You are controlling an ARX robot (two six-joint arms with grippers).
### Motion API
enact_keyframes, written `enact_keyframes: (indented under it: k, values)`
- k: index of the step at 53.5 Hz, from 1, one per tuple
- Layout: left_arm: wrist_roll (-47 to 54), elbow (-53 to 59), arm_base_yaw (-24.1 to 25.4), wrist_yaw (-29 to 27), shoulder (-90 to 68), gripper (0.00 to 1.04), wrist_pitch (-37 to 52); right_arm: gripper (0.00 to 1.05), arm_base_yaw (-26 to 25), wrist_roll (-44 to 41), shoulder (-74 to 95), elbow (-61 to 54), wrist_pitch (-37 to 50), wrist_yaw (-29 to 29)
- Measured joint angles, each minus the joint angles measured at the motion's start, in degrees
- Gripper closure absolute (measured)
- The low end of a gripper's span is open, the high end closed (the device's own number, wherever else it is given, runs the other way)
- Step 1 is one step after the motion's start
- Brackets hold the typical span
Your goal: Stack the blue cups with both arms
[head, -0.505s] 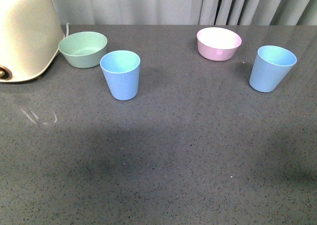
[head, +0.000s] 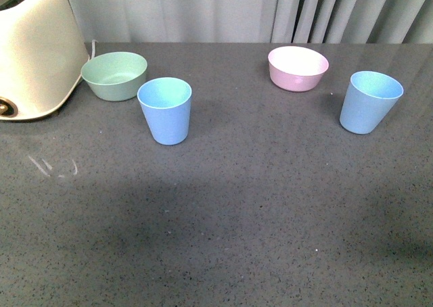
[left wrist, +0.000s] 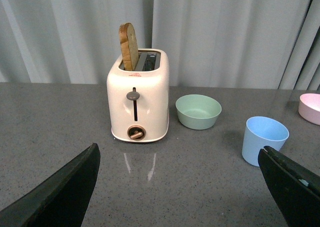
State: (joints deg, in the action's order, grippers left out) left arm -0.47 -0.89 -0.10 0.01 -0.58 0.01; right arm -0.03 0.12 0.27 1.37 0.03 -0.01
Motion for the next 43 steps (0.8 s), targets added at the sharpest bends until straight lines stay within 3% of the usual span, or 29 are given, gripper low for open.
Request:
enact_keyframes:
  k: [31, 34, 37, 43]
  values:
    - [0.0, 0.0, 0.0, 0.0, 0.0, 0.09, 0.0, 0.09, 0.0, 0.0, 0.0, 0.0, 0.0, 0.0]
    - [-4.6, -4.7, 1.0, 7.3, -6.1, 0.09, -12.2, 0.09, 0.0, 0.0, 0.0, 0.0, 0.0, 0.0]
    - [-10.6, -10.1, -0.4, 10.6, -15.7, 0.09, -22.2, 0.09, 0.0, 0.0, 0.0, 0.0, 0.0, 0.0]
    - [-15.8, -13.0, -3.6, 10.8, -25.8, 0.09, -21.5, 0.09, 0.0, 0.0, 0.0, 0.0, 0.0, 0.0]
